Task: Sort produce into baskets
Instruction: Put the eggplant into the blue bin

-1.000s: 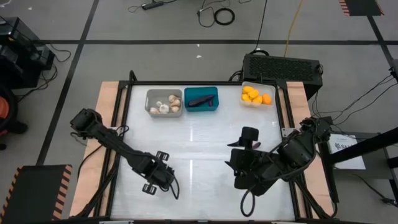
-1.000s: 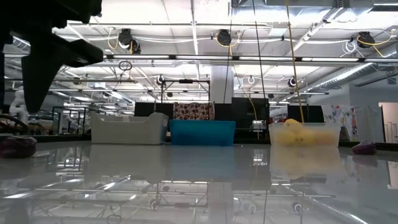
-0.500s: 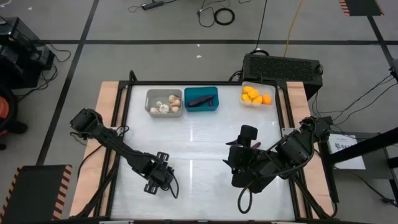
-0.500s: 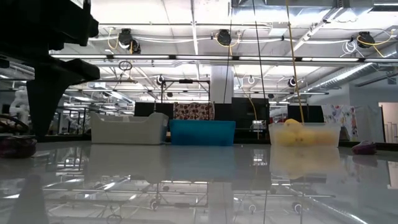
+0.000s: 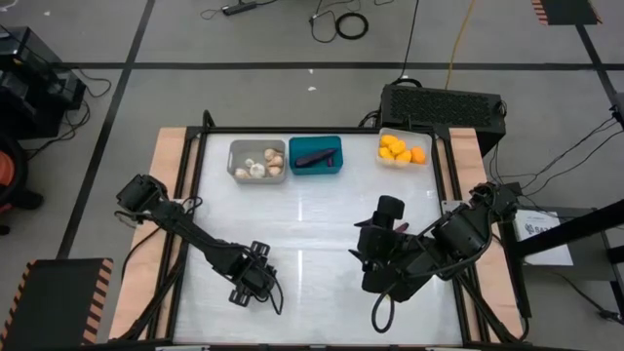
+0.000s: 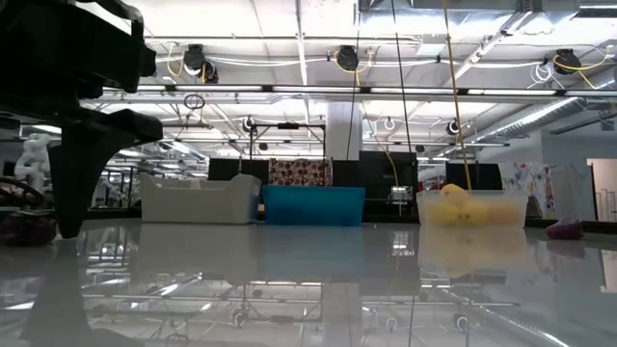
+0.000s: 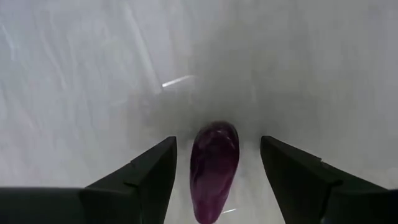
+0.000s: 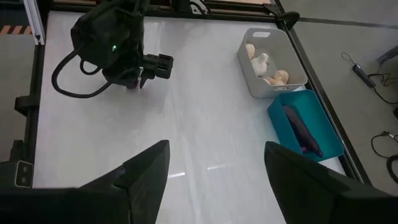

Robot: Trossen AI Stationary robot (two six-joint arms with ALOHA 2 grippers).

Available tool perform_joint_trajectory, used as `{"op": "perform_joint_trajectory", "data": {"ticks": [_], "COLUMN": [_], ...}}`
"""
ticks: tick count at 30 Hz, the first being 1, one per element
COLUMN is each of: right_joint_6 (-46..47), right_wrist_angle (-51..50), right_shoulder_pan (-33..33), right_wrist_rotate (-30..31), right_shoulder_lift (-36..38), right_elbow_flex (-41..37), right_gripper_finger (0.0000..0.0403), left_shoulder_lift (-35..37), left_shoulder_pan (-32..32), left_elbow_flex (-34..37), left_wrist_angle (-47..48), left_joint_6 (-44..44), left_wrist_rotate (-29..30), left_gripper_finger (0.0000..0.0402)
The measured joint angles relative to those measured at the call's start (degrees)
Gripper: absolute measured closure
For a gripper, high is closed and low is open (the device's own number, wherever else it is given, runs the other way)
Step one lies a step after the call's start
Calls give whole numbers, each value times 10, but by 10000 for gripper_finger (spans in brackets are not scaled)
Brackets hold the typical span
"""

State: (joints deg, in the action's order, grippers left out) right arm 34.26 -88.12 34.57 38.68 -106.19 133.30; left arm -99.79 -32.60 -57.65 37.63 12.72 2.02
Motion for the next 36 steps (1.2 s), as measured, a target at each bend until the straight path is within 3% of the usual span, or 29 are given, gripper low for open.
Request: {"op": "perform_joint_trajectory", "data": {"ticks": [4,14,21,27,31,36], "right_joint_6": [0,-3,-2,37,92,144], "right_wrist_angle": [0,0,0,0,-21,-19], "right_shoulder_pan": [0,0,0,0,0,0], "right_wrist_rotate": [0,0,0,1,6,0], "right_shoulder_lift": [0,0,0,0,0,0], "right_elbow_flex": [0,0,0,0,0,-4], "right_gripper_finger": [149,149,149,149,149,149], "left_shoulder_lift": [0,3,62,146,171,151], "left_shoulder_pan": [4,14,61,172,275,403], "left_elbow_flex": [0,0,0,0,0,-1], "left_wrist_angle": [1,14,15,-36,-140,-298], "left_joint_6": [-1,24,3,-39,-61,-50], "left_wrist_rotate": [-2,15,47,107,116,46], "left_gripper_finger": [181,283,312,313,313,313]}}
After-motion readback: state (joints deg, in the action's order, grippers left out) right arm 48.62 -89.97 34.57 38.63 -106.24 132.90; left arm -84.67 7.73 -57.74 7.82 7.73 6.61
